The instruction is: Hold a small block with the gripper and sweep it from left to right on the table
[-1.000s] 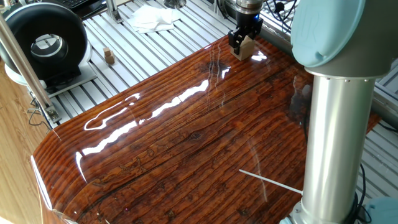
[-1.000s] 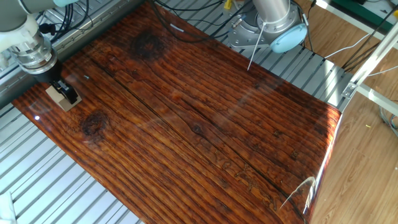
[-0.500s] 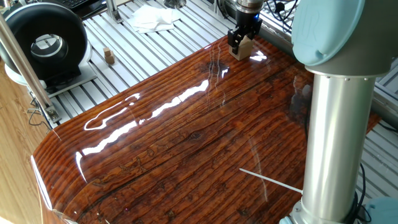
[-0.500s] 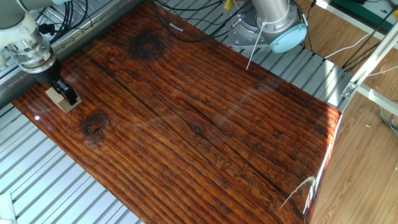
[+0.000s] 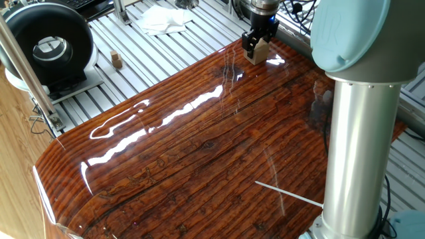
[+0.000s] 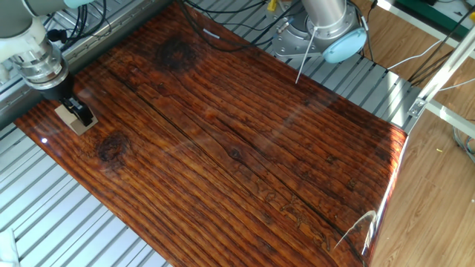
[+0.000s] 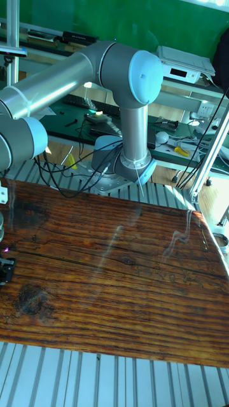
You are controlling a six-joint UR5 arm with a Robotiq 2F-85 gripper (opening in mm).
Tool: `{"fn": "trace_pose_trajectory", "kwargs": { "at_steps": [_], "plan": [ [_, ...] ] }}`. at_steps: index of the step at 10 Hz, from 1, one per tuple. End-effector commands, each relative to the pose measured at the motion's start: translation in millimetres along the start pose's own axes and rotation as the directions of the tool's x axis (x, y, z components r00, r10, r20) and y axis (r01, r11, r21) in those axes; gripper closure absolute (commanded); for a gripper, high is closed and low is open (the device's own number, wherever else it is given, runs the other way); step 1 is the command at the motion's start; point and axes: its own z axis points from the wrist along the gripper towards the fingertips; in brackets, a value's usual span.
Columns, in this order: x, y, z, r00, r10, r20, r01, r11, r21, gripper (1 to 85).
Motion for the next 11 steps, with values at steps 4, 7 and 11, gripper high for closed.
{"fn": "trace_pose_trajectory", "kwargs": {
  "at_steps": [4, 7, 11],
  "plan": [
    [-2.8, 6.5, -0.3, 1.000, 0.012, 0.013, -0.012, 1.000, -0.018, 84.7],
    [-2.2, 6.9, -0.5, 1.000, 0.014, 0.011, -0.014, 1.000, -0.018, 84.7],
    [-3.6, 11.9, -1.3, 0.999, 0.035, 0.016, -0.035, 0.999, -0.031, 84.7]
  ]
}}
